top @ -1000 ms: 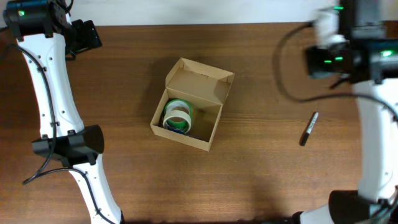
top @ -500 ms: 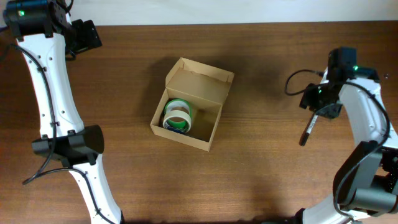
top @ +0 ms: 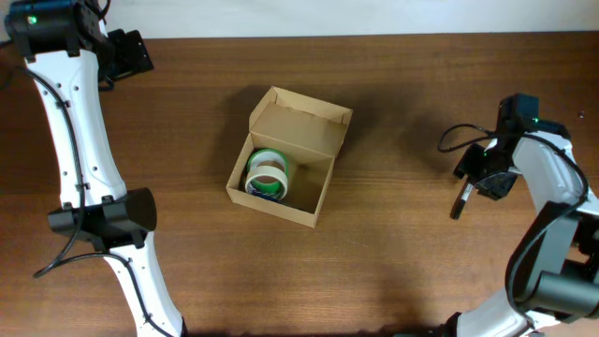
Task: Pack container
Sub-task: 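Move the right gripper to the black marker and grasp it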
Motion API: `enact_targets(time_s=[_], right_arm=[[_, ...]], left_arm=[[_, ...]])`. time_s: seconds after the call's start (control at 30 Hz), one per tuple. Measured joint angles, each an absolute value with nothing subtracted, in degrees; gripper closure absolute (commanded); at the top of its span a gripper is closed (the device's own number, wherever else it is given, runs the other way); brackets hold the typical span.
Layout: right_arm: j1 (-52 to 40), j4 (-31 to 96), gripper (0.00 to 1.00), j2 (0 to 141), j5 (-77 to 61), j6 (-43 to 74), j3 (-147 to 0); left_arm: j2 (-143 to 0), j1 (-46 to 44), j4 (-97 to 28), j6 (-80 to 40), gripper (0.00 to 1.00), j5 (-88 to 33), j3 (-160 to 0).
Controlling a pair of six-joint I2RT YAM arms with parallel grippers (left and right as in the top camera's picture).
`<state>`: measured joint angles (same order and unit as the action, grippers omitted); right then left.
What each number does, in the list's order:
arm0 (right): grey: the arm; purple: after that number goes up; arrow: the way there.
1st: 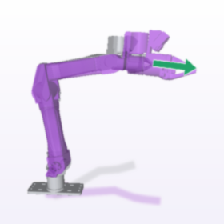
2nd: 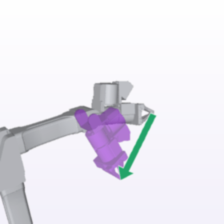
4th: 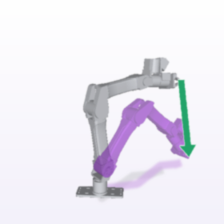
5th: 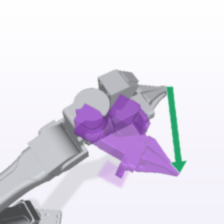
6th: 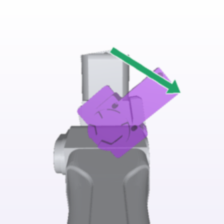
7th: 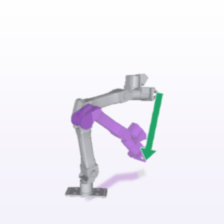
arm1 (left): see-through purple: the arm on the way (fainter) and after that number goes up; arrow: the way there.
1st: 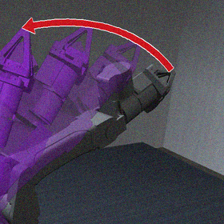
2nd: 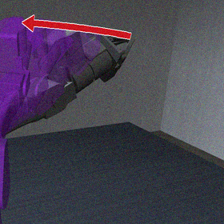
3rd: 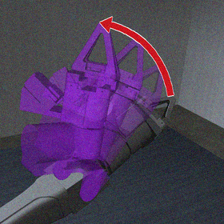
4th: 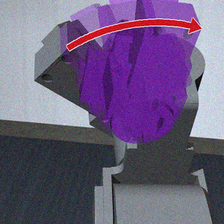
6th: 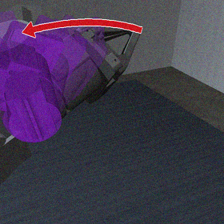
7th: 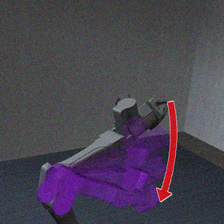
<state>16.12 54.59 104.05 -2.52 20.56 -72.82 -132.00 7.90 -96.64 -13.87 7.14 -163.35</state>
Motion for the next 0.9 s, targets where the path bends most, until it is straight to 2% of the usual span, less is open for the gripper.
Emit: enact_targets(time_s=[0.6,0.63,0.73,0.83,0.9], right_arm=[[16.53,52.97,0.45,110.72,-2.35,22.37,-71.96],[16.53,52.97,0.48,111.07,-2.24,22.37,-71.96],[16.73,53.06,0.77,112.81,-2.20,22.48,-72.01],[17.02,53.04,0.96,112.84,-1.63,22.68,-72.05],[17.26,53.10,0.96,112.84,-1.45,23.49,-72.05]], left_arm=[[-132.00,7.90,-96.64,-13.87,0.00,7.14,-163.35],[-132.00,7.90,-96.64,-13.87,0.00,7.14,-163.35],[-132.00,7.90,-96.64,-13.87,0.00,7.14,-163.35],[-132.00,7.90,-96.64,-13.87,0.00,7.14,-163.35],[-132.00,7.90,-96.64,-13.87,0.00,7.14,-163.35]])
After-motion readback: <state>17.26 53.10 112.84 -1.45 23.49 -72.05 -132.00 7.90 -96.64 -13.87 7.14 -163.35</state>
